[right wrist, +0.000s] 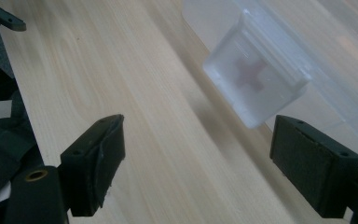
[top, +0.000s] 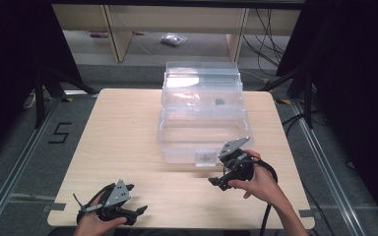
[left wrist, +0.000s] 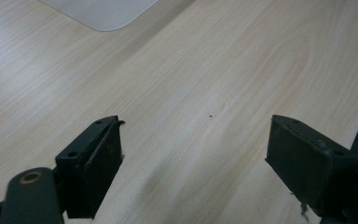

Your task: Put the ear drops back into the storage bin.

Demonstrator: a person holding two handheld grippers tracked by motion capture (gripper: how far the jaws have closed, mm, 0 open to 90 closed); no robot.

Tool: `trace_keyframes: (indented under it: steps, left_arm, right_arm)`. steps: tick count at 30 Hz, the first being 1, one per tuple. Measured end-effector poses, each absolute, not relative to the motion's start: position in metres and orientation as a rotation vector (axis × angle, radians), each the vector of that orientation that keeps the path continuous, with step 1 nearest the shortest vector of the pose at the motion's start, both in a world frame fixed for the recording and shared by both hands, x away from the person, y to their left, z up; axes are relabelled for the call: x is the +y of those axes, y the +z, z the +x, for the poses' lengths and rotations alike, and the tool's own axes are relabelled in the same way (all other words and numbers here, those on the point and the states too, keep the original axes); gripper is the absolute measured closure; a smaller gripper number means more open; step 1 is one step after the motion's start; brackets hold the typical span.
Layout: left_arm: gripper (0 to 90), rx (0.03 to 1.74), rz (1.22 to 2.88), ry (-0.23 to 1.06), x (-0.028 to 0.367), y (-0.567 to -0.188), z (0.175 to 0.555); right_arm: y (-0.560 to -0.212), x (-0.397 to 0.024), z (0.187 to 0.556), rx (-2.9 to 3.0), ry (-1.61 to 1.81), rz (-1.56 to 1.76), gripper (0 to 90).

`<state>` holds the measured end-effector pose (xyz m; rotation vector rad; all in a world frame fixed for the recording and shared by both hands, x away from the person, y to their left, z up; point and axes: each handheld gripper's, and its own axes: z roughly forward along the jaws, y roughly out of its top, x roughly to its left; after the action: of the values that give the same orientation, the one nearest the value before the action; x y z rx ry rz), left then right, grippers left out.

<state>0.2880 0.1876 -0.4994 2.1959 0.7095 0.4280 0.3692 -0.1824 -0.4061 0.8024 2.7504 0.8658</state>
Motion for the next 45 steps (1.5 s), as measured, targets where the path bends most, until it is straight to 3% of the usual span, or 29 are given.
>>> trace_keyframes:
  steps: [45]
  left_arm:
    - [17.7, 0.706, 2.202, 0.428, 0.188, -0.498, 0.287]
  right_arm:
    - [-0.463, -0.215, 0.343, 2.728, 0.932, 0.928, 17.7]
